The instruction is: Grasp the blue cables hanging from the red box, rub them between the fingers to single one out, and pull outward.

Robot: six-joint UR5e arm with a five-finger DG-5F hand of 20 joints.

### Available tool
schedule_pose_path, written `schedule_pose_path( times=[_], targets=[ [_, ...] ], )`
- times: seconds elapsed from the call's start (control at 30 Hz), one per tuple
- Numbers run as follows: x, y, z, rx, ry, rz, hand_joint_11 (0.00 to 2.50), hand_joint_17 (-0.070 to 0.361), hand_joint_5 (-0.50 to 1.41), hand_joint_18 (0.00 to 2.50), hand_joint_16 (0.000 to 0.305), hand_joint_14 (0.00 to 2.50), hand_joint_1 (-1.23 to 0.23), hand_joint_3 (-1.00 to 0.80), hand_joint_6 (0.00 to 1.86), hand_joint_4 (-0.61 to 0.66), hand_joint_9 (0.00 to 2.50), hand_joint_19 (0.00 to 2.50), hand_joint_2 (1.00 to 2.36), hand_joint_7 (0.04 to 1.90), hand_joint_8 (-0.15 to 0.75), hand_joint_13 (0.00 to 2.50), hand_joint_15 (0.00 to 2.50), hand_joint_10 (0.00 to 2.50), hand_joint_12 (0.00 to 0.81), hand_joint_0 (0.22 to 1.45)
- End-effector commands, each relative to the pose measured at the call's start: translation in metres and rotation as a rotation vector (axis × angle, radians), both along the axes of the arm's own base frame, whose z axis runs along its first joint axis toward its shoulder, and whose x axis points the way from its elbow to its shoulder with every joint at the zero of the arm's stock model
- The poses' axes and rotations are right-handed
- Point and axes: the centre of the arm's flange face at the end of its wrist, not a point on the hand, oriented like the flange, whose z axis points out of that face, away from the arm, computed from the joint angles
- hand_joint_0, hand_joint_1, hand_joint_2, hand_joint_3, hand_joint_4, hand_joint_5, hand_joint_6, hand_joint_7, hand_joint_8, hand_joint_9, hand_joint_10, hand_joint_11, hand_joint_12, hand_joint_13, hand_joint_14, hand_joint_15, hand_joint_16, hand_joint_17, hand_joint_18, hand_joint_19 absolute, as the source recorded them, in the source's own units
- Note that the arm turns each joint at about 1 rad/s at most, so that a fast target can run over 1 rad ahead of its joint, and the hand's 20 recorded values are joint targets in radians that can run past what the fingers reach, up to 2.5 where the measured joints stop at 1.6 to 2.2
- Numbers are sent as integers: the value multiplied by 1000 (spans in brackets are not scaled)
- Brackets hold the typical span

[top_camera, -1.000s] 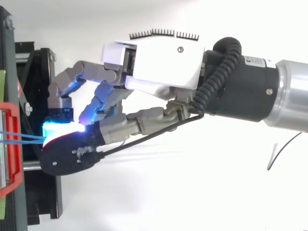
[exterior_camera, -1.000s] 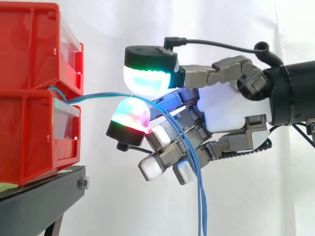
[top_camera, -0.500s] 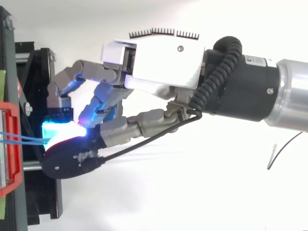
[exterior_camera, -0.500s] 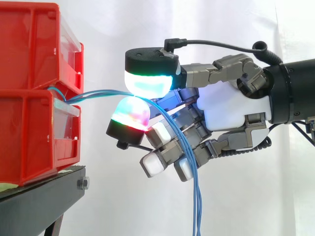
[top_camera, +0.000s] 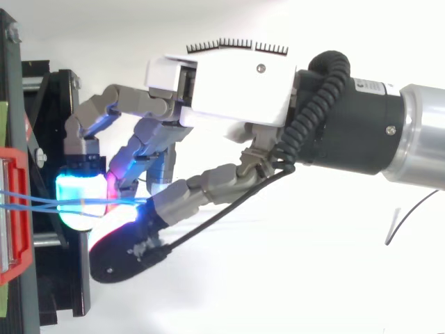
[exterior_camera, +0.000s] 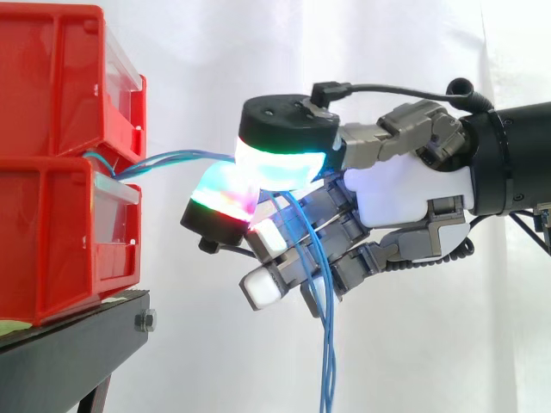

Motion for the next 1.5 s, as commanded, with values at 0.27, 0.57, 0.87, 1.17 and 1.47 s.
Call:
schedule_pose_path(
  times=[0.27, 0.57, 0.87, 1.17, 1.47],
  targets=[
    [0, -1, 1, 0, 0, -1, 777, 149, -169, 1033, 66, 18, -622, -500, 877, 247, 981, 680, 1000, 973, 389, 938, 574, 13, 451, 461],
    [0, -1, 3, -2, 3, -1, 781, 134, -157, 1000, 60, 19, -674, -392, 868, 232, 999, 732, 1008, 1064, 370, 938, 595, 16, 427, 555],
    [0, -1, 3, -2, 5, -1, 807, 139, -160, 1048, 62, 17, -768, -143, 908, 143, 1019, 688, 1018, 1058, 385, 968, 585, 14, 434, 601],
    [-1, -1, 2, -1, 11, -1, 812, 128, -195, 965, 57, 18, -905, -192, 913, 132, 884, 676, 1018, 1014, 333, 882, 586, 15, 410, 650],
    [-1, -1, 2, -3, 11, -1, 791, 128, -198, 976, 57, 18, -990, -365, 906, 141, 847, 609, 1012, 1026, 322, 864, 561, 16, 409, 729]
  ],
)
